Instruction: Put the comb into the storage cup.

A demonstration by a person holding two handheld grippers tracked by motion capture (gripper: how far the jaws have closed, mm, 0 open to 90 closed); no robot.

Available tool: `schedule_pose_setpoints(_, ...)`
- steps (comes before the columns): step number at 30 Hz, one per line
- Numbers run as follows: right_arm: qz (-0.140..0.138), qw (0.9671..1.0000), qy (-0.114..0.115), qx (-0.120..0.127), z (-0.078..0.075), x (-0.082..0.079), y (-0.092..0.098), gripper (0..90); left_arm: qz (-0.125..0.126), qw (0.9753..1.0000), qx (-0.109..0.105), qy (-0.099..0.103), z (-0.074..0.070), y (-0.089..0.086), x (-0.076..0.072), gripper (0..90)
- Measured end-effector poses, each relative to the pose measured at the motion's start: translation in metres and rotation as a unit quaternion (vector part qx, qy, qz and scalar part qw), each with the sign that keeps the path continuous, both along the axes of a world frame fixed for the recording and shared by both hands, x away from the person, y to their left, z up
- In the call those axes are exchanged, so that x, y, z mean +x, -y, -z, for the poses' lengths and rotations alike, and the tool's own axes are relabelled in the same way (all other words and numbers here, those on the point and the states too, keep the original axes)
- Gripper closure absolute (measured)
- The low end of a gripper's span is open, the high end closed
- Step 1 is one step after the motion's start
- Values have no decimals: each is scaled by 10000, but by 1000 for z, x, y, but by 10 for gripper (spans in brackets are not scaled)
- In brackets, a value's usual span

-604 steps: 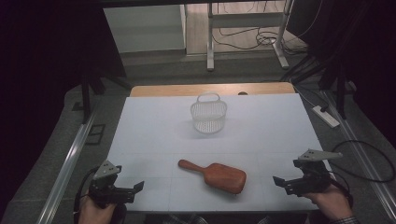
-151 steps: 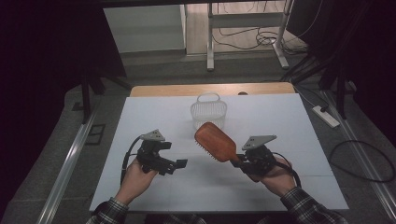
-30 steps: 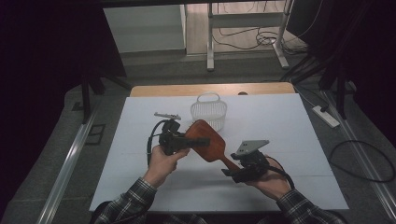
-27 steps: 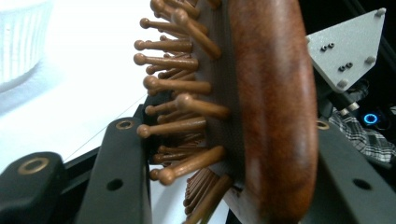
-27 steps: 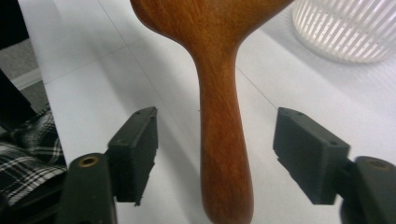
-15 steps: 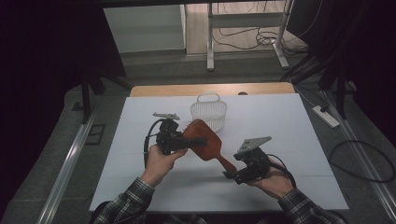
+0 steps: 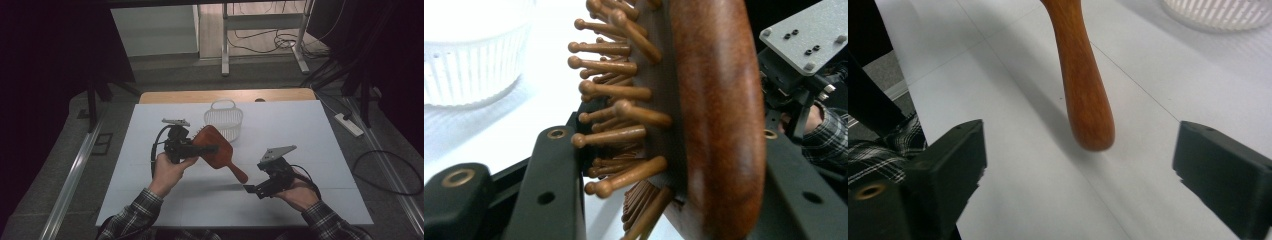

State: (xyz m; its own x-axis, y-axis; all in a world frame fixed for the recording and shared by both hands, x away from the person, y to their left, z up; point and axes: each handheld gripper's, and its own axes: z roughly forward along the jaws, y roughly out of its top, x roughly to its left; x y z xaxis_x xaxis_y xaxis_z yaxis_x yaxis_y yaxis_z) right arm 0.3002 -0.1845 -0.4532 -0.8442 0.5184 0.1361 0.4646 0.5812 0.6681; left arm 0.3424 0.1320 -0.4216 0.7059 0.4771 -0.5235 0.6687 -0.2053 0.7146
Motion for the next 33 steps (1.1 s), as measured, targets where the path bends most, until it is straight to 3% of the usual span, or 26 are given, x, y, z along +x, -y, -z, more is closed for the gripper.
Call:
schedule_pose_setpoints(9, 80, 9999, 96, 25, -1, -4, 11, 0, -173, 9998, 36, 42, -4, -8, 4, 545)
schedule_pose_setpoints(18, 157, 9995, 239, -109, 0, -9, 29, 0, -313, 9995, -59, -24, -6, -19, 11, 544)
schedule_pose_setpoints(27, 339, 9992, 209, -89, 0, -13, 43, 0, -453, 9989, -111, -45, -11, -29, 16, 542)
schedule_pose_setpoints(33, 464, 9984, 171, -260, 3, -18, 51, 0, -519, 9985, -187, -55, -16, -35, 20, 541)
